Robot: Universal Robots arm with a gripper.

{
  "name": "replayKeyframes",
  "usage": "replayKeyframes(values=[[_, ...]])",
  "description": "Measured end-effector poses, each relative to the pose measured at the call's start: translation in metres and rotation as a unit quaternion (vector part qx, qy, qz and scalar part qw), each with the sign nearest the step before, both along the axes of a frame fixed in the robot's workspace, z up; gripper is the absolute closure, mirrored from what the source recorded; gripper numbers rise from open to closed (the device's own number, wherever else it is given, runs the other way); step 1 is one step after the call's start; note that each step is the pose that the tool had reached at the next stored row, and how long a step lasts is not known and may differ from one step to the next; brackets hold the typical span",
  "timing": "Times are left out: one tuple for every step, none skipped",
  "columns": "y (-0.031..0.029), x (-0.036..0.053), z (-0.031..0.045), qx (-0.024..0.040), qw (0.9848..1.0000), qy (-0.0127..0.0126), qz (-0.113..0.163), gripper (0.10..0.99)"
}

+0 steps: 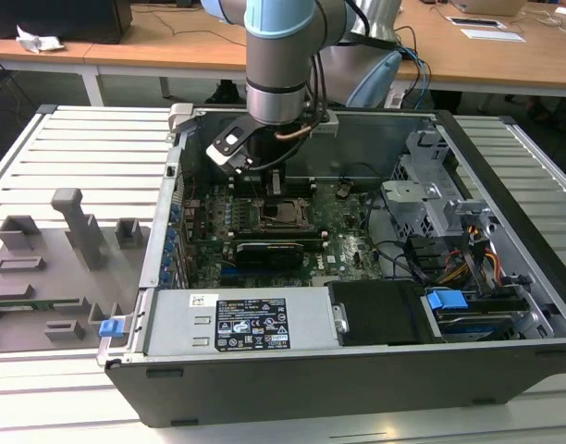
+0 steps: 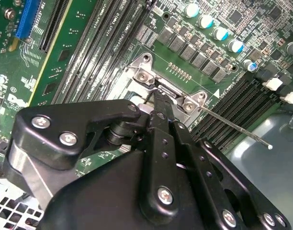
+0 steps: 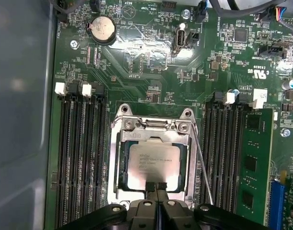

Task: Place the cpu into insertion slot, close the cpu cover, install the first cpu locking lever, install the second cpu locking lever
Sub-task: 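Close the cpu cover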

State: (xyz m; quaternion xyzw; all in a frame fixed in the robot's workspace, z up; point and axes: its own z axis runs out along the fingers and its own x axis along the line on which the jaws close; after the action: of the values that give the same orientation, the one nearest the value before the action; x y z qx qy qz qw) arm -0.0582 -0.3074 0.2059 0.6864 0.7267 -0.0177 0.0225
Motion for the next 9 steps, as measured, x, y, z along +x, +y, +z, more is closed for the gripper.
replayKeyframes(values=[[0.0000, 0.0000, -0.0001, -0.0001, 1.0000, 0.0000, 0.000, 0.980], [0.0001, 0.0000, 0.0002, 0.0001, 1.0000, 0.0000, 0.000, 0.980], [0.0003, 0.0000, 0.0056, -0.0003, 1.0000, -0.0001, 0.000, 0.980], [0.0003, 0.0000, 0.0088, -0.0002, 1.0000, -0.0001, 0.000, 0.980], [0.0004, 0.0009, 0.0087, -0.0001, 1.0000, 0.0001, 0.000, 0.980], [0.0004, 0.0026, 0.0088, -0.0002, 1.0000, 0.0007, 0.000, 0.980], [0.0004, 0.0045, 0.0089, -0.0003, 1.0000, 0.0012, 0.000, 0.980], [0.0004, 0.0062, 0.0089, -0.0002, 1.0000, 0.0013, 0.000, 0.980], [0.0003, 0.0102, 0.0089, -0.0003, 1.0000, 0.0017, 0.000, 0.980]])
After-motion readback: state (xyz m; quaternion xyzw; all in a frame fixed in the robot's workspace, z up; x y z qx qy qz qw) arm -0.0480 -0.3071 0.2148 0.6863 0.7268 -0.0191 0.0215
